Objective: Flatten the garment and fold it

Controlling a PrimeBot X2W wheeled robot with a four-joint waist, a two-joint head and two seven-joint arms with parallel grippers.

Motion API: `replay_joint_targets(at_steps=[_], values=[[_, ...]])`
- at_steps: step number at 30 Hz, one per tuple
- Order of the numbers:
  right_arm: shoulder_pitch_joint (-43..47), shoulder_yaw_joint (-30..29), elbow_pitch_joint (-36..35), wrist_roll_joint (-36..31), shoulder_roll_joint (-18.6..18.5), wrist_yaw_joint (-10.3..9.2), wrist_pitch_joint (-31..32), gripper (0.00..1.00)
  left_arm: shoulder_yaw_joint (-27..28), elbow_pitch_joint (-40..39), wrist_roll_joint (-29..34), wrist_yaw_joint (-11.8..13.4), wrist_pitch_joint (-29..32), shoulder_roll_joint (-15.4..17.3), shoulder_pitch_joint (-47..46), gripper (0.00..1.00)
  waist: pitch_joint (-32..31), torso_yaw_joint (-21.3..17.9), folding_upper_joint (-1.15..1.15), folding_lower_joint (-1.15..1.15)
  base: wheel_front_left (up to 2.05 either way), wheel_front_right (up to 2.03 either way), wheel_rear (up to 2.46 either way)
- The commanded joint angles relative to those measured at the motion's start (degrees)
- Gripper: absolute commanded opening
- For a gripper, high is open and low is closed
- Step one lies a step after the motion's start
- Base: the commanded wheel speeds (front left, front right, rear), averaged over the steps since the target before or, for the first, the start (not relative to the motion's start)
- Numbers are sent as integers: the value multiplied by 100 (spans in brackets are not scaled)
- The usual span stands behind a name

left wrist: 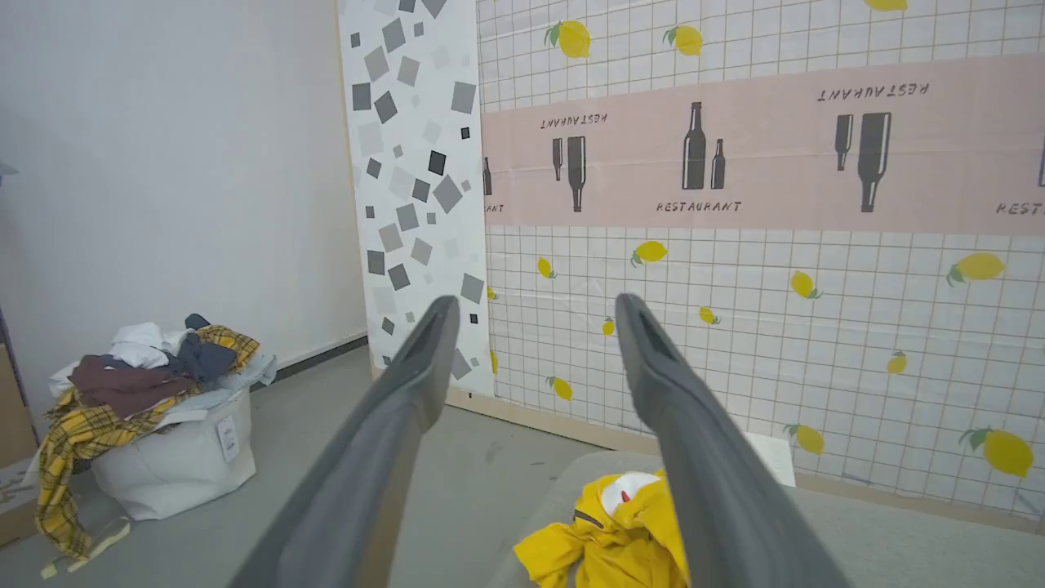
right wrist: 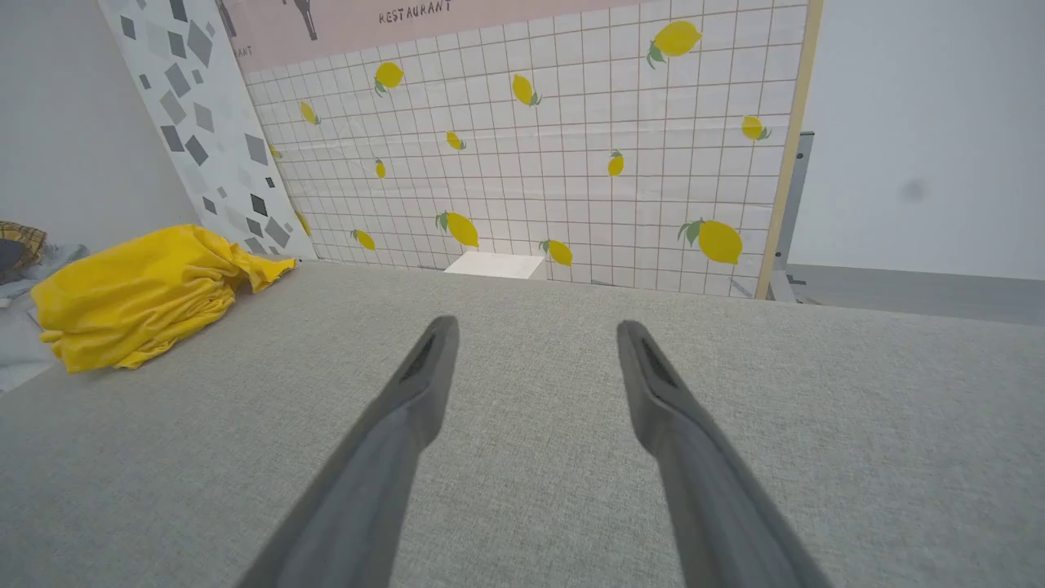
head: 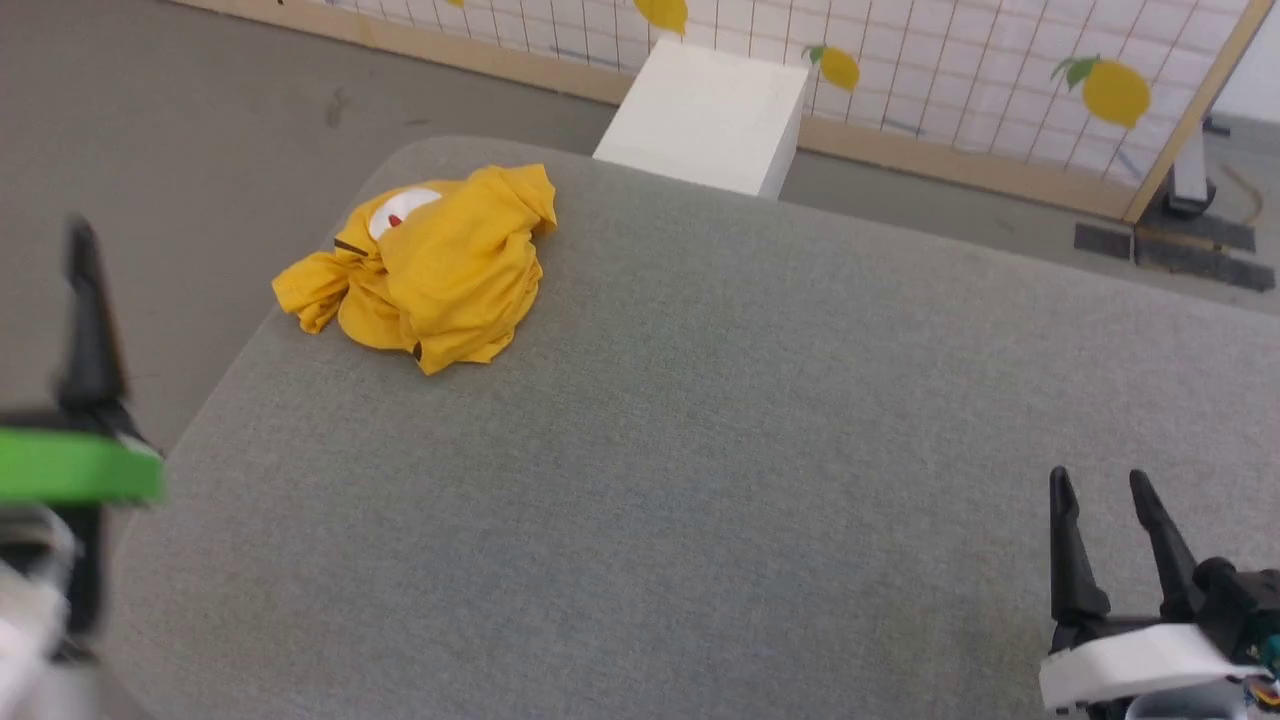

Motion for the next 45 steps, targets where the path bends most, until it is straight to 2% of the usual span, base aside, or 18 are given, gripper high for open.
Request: replay_joint_targets(at_steps=[1, 4, 9, 10, 12, 18, 25, 28, 32, 38, 45], values=[[-131, -20, -47, -58, 1, -10, -34, 100, 25, 85, -148, -31, 127, 205, -348, 100, 198, -108, 0, 0, 0, 0, 0], [-238, -58, -96, -135, 1, -10, -34, 100, -67, 333, -303, -46, 473, 746, -975, 100, 424, -201, 0, 0, 0, 0, 0], [-375, -119, -171, -258, 1, -10, -34, 100, -485, 963, -1047, -56, 866, 1237, -1927, 100, 792, -335, 0, 0, 0, 0, 0], [-404, -126, -184, -288, 1, -10, -34, 100, -700, 1113, -1115, -57, 960, 1415, -2085, 100, 870, -363, 0, 0, 0, 0, 0], [-463, -142, -214, -336, 1, -10, -34, 100, -980, 1399, -1351, -57, 1052, 1576, -2378, 100, 1021, -413, 0, 0, 0, 0, 0], [-632, -127, -329, -449, 1, -10, -34, 100, -1677, 2293, -2277, -58, 1624, 1723, -3075, 100, 1442, -596, 0, 0, 0, 0, 0], [-838, -111, -494, -542, 1, -10, -34, 100, -2108, 3277, -3127, -59, 2141, 1885, -3584, 100, 1969, -897, 0, 0, 0, 0, 0], [-889, -149, -566, -552, 1, -10, -34, 100, -2339, 3588, -3752, -59, 2873, 1860, -3621, 100, 2162, -1048, 0, 0, 0, 0, 0], [-898, -198, -654, -531, 1, -10, -34, 100, -2482, 3918, -4188, -59, 3525, 2007, -3643, 100, 2373, -1227, 0, 0, 0, 0, 0], [-904, -208, -760, -478, 1, -10, -34, 100, -2785, 4423, -4088, -59, 3916, 2266, -3650, 100, 2587, -1463, 0, 0, 0, 0, 0], [-933, -196, -858, -448, 1, -10, -34, 100, -3020, 4895, -3984, -59, 4019, 2289, -3753, 100, 2771, -1601, 0, 0, 0, 0, 0]])
